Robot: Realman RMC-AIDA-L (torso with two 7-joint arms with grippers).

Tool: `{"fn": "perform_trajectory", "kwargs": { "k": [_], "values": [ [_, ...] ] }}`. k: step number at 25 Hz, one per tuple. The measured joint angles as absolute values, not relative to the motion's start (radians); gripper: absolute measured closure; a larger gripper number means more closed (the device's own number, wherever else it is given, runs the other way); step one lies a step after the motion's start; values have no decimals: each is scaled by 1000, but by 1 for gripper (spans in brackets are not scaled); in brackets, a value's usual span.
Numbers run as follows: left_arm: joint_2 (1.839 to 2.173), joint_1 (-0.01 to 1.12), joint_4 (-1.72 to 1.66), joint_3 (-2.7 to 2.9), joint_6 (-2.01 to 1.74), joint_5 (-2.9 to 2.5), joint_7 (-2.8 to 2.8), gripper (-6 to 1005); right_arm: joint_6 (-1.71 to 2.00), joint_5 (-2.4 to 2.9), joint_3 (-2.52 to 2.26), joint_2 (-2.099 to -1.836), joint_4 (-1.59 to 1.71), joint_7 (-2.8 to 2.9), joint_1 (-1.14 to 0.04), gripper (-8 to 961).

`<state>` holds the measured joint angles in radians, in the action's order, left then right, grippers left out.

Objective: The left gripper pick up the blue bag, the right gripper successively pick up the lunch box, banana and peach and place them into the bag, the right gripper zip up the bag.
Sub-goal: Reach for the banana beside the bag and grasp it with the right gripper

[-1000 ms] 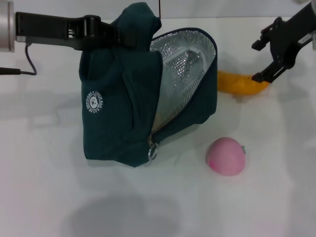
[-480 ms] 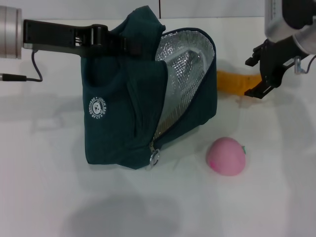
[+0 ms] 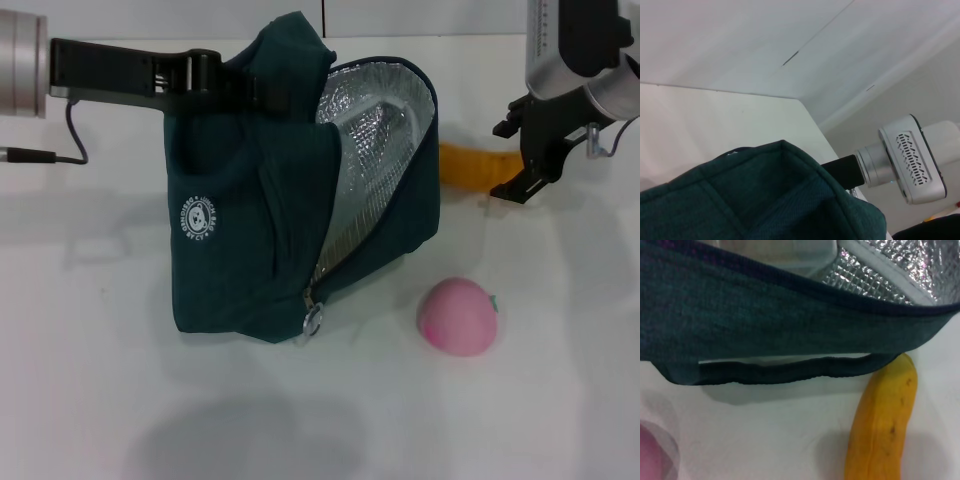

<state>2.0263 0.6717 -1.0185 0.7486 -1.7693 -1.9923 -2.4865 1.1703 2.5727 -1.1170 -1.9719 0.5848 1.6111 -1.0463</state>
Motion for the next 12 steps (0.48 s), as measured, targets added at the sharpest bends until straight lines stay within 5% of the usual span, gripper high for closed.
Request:
{"fn": "perform_trajectory", "kwargs": {
  "k": [12],
  "values": [
    [2030, 675, -1019, 749, -1768, -1996, -2487, 959, 1121, 2572, -1117, -1985, 540, 1593, -1052, 111]
  ]
}}
